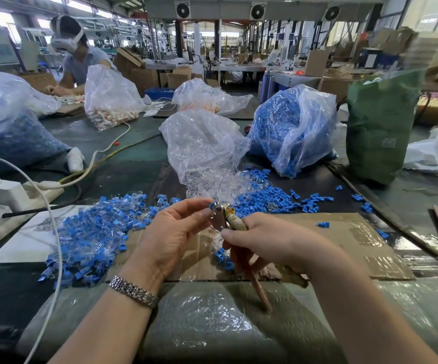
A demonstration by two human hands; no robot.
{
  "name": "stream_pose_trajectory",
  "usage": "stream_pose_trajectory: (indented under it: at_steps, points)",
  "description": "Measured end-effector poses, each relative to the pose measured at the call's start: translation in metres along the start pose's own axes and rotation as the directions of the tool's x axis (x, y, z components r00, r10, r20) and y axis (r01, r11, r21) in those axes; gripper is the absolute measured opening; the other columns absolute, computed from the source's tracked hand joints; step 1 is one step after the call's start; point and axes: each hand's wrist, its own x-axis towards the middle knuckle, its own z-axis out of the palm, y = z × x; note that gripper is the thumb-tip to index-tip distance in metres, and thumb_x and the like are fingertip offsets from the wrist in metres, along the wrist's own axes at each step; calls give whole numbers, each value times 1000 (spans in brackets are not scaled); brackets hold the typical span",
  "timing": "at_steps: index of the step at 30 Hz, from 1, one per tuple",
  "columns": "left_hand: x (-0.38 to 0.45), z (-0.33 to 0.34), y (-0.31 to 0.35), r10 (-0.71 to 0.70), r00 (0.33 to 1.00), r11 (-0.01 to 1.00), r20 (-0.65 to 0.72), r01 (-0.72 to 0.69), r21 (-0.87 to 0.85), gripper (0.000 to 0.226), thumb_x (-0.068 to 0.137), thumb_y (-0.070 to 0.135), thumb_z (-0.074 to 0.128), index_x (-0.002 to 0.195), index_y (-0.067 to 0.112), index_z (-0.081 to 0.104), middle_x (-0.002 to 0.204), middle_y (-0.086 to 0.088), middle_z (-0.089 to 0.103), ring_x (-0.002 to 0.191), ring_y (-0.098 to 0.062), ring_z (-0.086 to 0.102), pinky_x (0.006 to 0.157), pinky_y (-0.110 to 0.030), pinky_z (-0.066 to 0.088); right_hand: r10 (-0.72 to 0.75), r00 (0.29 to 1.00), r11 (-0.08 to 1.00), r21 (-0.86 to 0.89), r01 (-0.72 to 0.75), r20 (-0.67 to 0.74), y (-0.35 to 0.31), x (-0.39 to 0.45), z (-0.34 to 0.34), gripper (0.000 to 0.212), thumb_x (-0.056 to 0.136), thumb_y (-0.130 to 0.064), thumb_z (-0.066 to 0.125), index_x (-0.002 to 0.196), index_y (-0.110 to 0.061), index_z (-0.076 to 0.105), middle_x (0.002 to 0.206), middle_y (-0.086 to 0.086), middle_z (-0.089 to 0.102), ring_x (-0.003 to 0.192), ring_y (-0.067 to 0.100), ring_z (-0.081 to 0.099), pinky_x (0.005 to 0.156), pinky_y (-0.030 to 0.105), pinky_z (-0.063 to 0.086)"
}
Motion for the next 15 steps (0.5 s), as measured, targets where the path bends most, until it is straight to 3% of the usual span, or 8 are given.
stream_pose_trajectory:
  at_steps: [3, 9, 12, 15]
  points:
    - [-1, 3, 0, 7, 999, 997, -33, -4, 77, 26, 72, 10, 76, 97, 12, 81, 111, -20, 75, 109, -36, 69, 99, -47, 57, 2, 999, 1000, -10, -3, -52, 3, 3, 5, 42, 101, -46, 53, 88, -8, 66, 71, 3, 69, 65, 17, 70, 81, 45, 62]
    - [-1, 3, -2, 46, 998, 995, -40, -42, 95, 22, 76, 7, 74, 96, 12, 82, 104, -18, 77, 94, -26, 75, 74, -28, 62, 1, 980, 991, -128, -27, -197, 7, 8, 19, 61, 99, -55, 50, 91, 3, 67, 70, 9, 59, 62, 24, 58, 78, 48, 57]
    - [0, 1, -3, 57, 998, 990, -35, -52, 132, 23, 76, 10, 75, 98, 14, 81, 105, -17, 77, 97, -26, 75, 75, -27, 62, 3, 981, 989, -145, -32, -196, 7, 10, 20, 65, 99, -57, 48, 95, 5, 67, 71, 11, 59, 63, 25, 58, 79, 48, 57]
    - [-2, 0, -3, 107, 994, 972, -27, -99, 212, 23, 76, 16, 77, 98, 19, 81, 104, -10, 78, 100, -22, 74, 85, -26, 61, 37, 993, 999, -30, -41, -113, 8, 5, 10, 65, 98, -61, 45, 101, 0, 69, 76, 8, 69, 69, 25, 70, 81, 46, 60]
